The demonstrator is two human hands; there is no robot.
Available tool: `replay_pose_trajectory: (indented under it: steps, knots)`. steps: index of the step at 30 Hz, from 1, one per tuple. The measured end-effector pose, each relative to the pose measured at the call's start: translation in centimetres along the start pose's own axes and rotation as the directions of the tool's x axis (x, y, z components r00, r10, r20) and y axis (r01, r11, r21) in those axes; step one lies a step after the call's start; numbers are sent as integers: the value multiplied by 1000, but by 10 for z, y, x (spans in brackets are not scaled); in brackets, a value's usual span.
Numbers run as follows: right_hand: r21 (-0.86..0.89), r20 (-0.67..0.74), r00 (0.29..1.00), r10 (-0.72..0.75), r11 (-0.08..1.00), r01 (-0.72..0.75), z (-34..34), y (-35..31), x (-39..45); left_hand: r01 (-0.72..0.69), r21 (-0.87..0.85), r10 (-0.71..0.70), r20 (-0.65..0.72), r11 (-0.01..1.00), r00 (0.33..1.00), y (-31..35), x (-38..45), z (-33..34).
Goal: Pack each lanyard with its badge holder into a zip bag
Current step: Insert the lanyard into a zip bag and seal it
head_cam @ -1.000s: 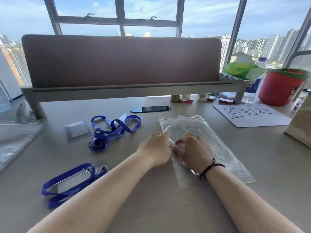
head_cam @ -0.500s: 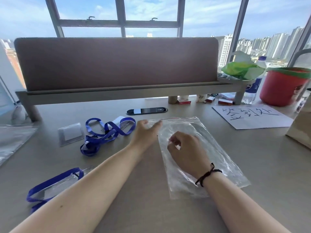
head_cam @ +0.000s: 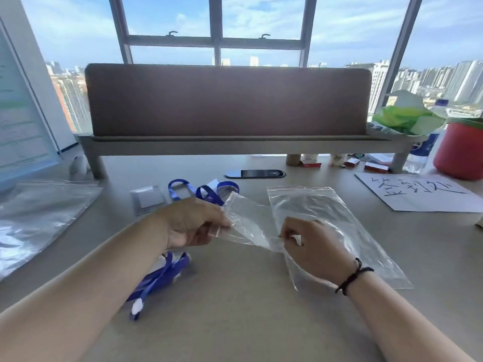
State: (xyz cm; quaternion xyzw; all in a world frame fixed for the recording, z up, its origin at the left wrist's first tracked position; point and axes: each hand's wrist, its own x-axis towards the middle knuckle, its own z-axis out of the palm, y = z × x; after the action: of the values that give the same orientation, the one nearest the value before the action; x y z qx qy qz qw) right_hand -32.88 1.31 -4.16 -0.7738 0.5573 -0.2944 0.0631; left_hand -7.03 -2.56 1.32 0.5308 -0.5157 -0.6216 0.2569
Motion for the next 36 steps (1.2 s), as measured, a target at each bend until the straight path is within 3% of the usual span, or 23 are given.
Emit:
replay_pose_trajectory:
  steps: [4, 9, 12, 16, 20, 24, 26, 29, 33, 36]
  knots:
    - [42, 68, 997, 30, 999, -32, 0, -8, -7, 24, 60, -33, 150, 998, 988, -19, -36, -7]
    - [279, 276, 961, 25, 955, -104, 0, -21, -10, 36, -13, -36, -7, 999, 999, -39, -54, -13]
    - [319, 326, 943, 62, 932, -171, 1, -22, -6, -3, -101, -2, -46, 995, 999, -44, -61, -18]
    - [258, 236, 965, 114, 950, -175, 0, -48, 4, -105, -75, 101, -65, 992, 993, -48, -80, -19]
    - [231, 156, 986, 58, 969, -93, 7, -123, 11, -215, 32, 218, -147, 976, 965, -58, -93, -18]
    - [194, 101, 989, 105, 973, -123, 40, -174, 20, -327, 127, 347, -190, 936, 919, -72, -98, -23]
    - [272, 105, 986, 130, 950, -154, 57, -176, 17, -373, 120, 389, -184, 920, 902, -79, -99, -28]
    - [450, 239, 960, 149, 859, -245, 73, -163, 6, -394, 185, 423, -155, 900, 893, -85, -99, -37]
    - [435, 250, 958, 138, 868, -238, 76, -153, 3, -398, 228, 437, -158, 889, 885, -87, -94, -37]
    - [381, 187, 968, 167, 896, -229, 73, -152, 6, -361, 374, 470, -262, 855, 843, -89, -90, -35]
